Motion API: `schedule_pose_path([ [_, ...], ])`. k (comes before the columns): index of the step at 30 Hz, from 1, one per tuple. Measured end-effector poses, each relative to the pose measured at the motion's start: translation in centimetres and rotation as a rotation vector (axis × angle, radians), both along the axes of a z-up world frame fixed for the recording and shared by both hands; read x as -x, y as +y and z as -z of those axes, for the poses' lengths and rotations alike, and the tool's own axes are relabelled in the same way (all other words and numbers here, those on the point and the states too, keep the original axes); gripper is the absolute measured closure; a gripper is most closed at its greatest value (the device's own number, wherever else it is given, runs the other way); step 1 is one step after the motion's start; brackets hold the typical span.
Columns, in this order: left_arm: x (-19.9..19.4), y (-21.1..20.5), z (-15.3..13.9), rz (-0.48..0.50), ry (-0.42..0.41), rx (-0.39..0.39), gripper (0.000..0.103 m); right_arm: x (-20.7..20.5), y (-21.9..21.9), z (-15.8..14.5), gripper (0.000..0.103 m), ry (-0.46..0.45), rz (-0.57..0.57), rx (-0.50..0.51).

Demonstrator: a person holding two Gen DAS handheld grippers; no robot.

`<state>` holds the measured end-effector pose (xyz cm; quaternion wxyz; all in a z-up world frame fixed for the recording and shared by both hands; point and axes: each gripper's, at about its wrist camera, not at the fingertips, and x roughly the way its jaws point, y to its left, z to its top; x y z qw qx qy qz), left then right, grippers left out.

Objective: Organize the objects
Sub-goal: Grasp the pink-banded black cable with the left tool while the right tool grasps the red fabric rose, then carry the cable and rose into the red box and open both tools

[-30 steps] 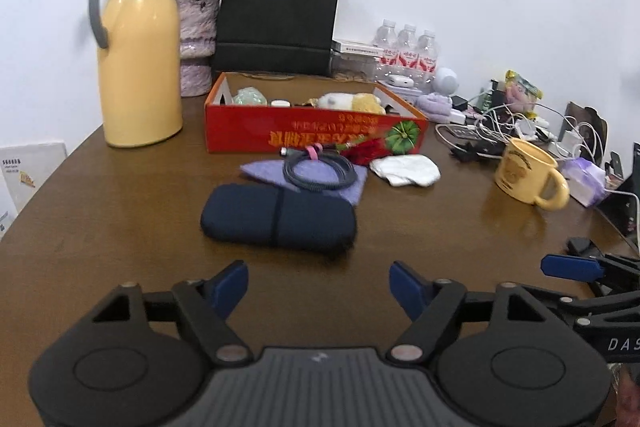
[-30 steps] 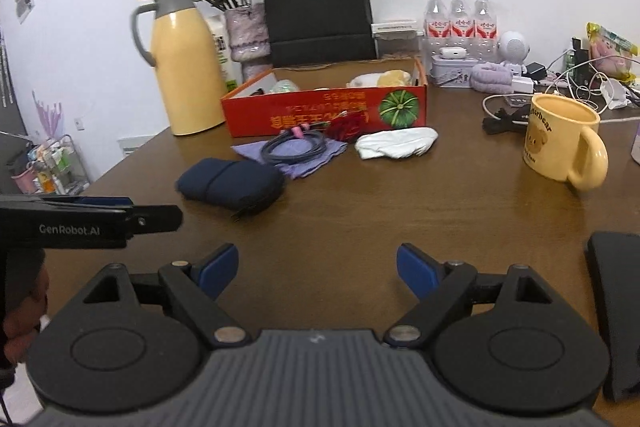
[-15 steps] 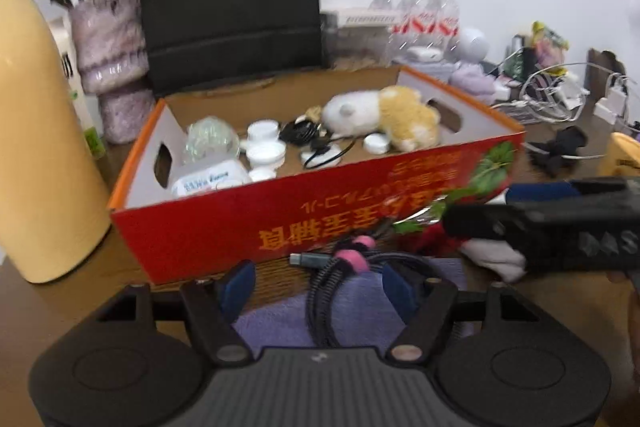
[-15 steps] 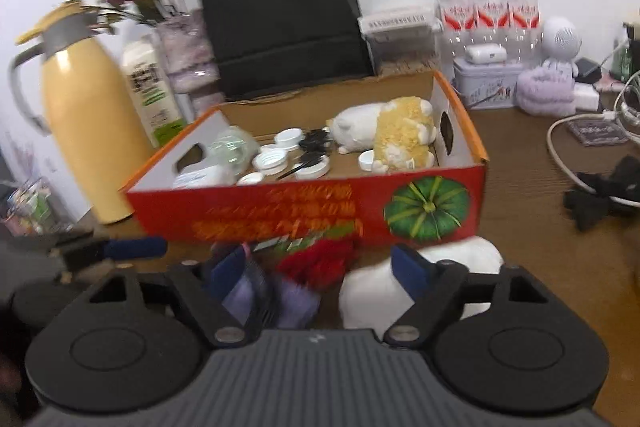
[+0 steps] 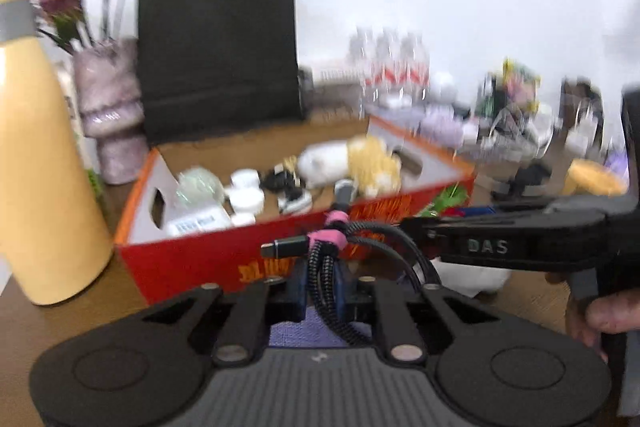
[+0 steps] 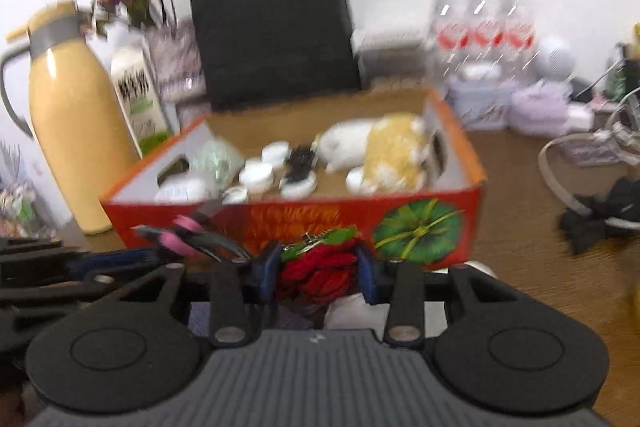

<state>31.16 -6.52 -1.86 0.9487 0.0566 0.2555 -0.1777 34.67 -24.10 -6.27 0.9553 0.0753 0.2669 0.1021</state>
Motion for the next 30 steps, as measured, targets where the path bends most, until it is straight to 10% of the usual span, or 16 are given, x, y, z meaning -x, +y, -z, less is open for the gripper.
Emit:
schedule_pose_path([
  [7,9.7,1.8,-4.6,-0.002,-0.072,0.107,0.092,9.6,-3.1,-3.2,0.063,-0.057,-0.003,-0.067],
  [18,20.2,3.3,-2.0,-0.073,0.099,0.159,0.092,23.5,-2.4,-2.0,0.063,0.013,-0.067,0.04],
  [30,21.2,3.9,-1.4,-0.08,0.112,0.169,0.092,25.7,-1.8,-2.1,0.063,0.013,-0.06,0.047],
])
